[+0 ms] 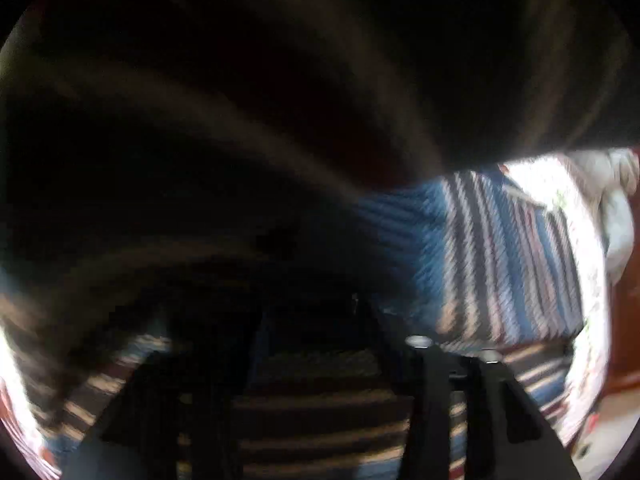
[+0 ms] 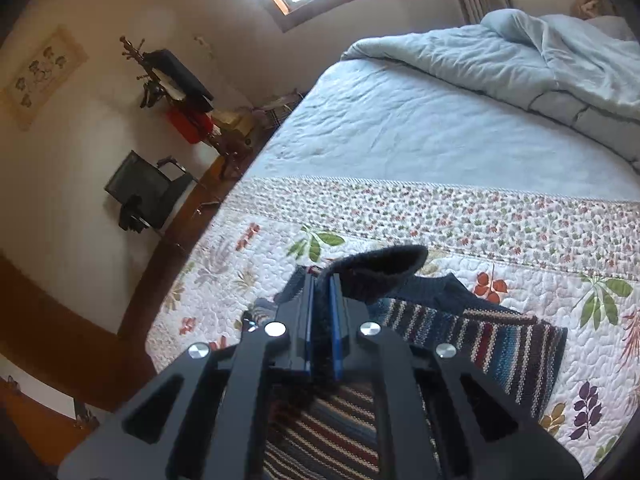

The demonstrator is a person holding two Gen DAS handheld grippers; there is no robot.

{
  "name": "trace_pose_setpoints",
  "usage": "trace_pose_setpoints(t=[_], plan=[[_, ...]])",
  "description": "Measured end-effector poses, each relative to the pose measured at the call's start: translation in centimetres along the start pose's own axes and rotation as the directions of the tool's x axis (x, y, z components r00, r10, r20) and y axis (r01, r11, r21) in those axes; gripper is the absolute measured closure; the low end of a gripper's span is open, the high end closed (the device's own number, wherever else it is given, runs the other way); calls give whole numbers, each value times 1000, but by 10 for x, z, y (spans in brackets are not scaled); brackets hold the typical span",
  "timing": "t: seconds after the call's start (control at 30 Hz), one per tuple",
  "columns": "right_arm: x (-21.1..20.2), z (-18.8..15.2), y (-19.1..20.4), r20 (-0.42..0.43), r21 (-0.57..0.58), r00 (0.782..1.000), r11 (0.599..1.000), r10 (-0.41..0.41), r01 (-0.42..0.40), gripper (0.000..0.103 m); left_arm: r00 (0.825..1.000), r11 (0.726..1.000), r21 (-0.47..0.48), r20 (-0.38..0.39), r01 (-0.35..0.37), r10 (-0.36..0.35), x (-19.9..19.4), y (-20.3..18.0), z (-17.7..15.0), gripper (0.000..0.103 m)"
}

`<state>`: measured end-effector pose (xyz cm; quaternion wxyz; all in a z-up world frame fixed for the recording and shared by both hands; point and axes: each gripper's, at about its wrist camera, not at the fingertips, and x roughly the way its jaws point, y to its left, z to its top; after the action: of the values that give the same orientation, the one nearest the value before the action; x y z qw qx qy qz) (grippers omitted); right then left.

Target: Fold small clothes

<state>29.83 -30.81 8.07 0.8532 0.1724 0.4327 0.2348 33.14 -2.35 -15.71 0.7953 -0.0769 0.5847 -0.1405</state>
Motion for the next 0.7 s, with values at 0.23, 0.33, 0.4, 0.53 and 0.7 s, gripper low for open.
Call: trace_pose_setpoints(t=[0.23,0.33,0.4,0.53,0.7], plan=[[1,-11,-18,-6,29,998,998,-59,59,97,999,998,48,13,-47,47,-3,-9,-9,69],[-4,-29,-37,-12,36,996,995,-93,94,97,999,998,45,1,-45,45,-6,-10,-12,69],[-2,-51,-58,-33,60,993,991,-116,117,97,999,998,59,-16,-38,39,-13,-12,-20,61],[22,-106,-113,-137,145,977,972,-165,184,97,998,992,128,-56,-14,21,-32,-13,-53,46],[66,-175,-173,-294,220,932,934,-210,280,95,988,985,140,-134,101,-82,-56,-9,-86,46]])
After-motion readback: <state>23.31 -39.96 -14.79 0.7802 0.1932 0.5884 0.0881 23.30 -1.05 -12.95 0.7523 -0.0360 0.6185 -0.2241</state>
